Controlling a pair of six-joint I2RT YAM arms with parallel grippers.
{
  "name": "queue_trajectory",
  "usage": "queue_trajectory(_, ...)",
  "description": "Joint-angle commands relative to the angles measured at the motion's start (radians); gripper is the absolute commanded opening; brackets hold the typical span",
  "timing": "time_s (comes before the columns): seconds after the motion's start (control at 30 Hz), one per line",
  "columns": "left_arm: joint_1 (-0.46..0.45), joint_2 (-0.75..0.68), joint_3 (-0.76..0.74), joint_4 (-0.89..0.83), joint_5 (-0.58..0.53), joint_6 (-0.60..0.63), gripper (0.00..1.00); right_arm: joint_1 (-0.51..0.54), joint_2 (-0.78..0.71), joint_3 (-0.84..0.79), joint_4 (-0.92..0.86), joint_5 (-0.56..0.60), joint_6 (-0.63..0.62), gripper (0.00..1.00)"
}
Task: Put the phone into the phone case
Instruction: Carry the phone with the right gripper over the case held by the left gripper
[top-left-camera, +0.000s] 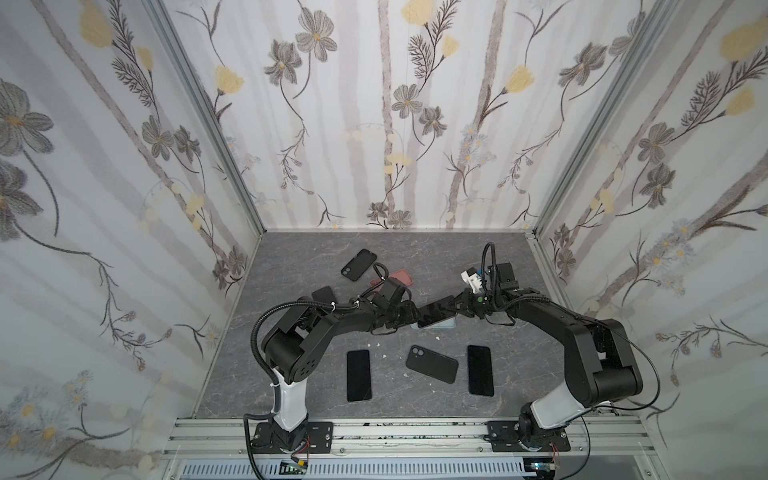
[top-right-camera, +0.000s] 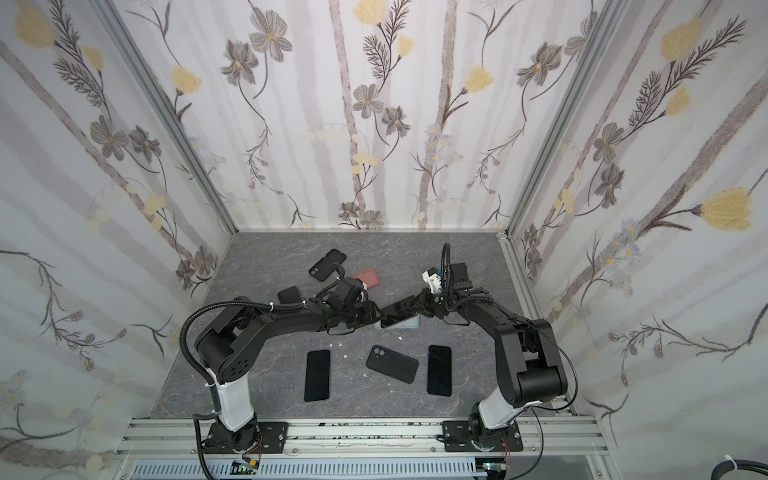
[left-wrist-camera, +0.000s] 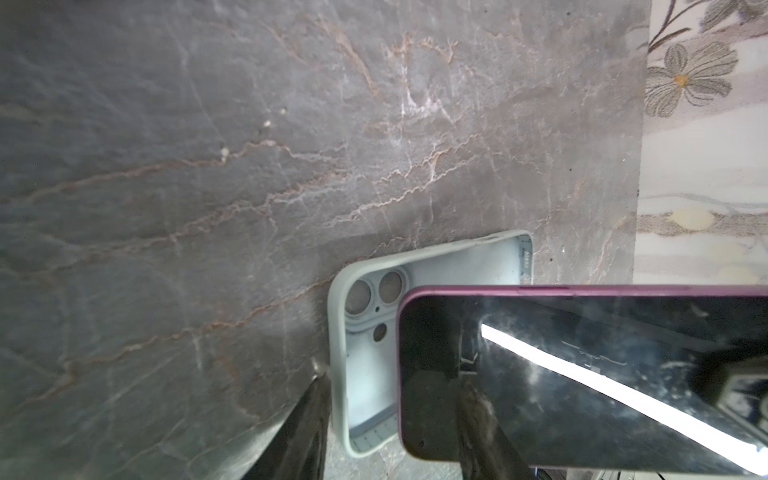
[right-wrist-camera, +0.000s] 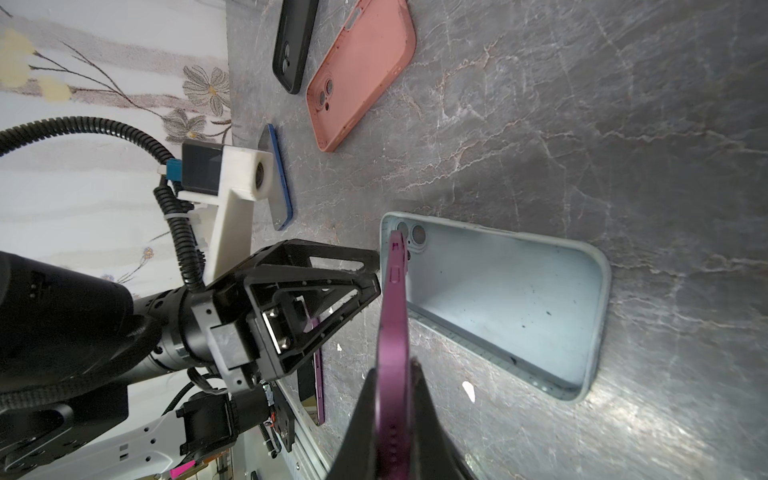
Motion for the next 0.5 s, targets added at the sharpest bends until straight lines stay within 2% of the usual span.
queue_trajectory(0.0, 0.002, -0.006, -0.012, 0.055, -0.002, -0.014, 0.47, 0.0, 0.025, 0.007, 0.052, -0.066, -0.012, 0.0)
queue_trajectory(0.47, 0.003, 0.027, -0.02, 0.067, 0.026, -0.039, 0.44, -0.002, 0.074, -0.052, 0.153, -0.103, 0.028, 0.0)
